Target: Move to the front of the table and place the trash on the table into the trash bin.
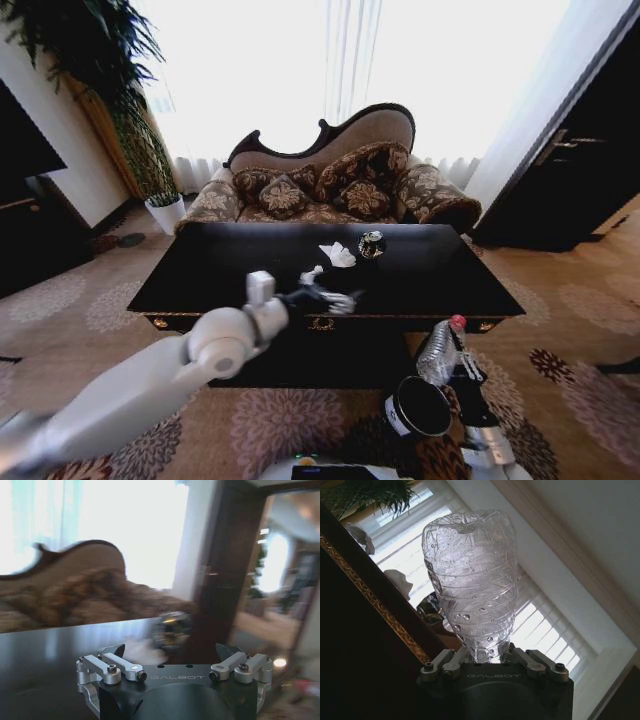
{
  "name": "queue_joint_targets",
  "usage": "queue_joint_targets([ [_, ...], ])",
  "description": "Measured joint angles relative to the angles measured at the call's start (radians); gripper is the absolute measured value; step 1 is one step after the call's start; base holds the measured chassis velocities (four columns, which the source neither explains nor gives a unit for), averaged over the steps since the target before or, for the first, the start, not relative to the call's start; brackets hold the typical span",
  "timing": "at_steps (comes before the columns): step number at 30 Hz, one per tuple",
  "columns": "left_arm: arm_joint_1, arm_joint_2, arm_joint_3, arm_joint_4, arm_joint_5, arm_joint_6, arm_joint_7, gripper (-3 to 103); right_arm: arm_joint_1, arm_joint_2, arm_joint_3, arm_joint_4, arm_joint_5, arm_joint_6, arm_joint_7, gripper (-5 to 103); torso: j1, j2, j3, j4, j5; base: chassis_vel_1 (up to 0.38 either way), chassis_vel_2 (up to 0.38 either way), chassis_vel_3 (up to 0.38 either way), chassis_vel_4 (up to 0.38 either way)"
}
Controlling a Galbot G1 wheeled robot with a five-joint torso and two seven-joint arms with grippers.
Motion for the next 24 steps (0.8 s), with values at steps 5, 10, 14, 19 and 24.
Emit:
queue_joint_targets([
  [5, 0.2, 0.042, -0.175, 0.014, 0.154, -0.066, 0.06, 100, -0.015, 0.001, -0.004, -0.037, 0.119, -0.001, -0.056, 24, 0.0, 0.0, 0.0, 0.0, 0.0003, 0.0, 0.0, 0.0, 0.0],
  [10, 0.326, 0.029, -0.273, 0.085, 0.356, -0.147, 0.136, 100, -0.038, -0.006, -0.012, -0.085, 0.186, -0.001, -0.057, 24, 0.0, 0.0, 0.0, -0.0001, 0.0004, 0.0, 0.0, 0.0, 0.0],
  [14, 0.378, -0.029, -0.348, 0.146, 0.414, -0.196, 0.15, 100, -0.059, -0.02, -0.015, -0.143, 0.261, -0.002, -0.072, 24, 0.0, 0.0, 0.0, -0.0002, 0.0003, 0.0, 0.0, 0.0, 0.0],
  [19, 0.437, -0.056, -0.426, 0.151, 0.437, -0.234, 0.18, 100, -0.07, -0.039, -0.019, -0.221, 0.323, -0.002, -0.109, 24, 0.0, 0.0, 0.0, -0.0004, 0.0007, 0.0, 0.0, 0.0, 0.0],
  [24, 0.536, -0.114, -0.511, 0.128, 0.461, -0.268, 0.205, 100, -0.053, -0.053, -0.037, -0.305, 0.341, -0.003, -0.134, 24, 0.0, 0.0, 0.0, -0.0003, 0.0007, 0.0, 0.0, 0.0, 0.0],
])
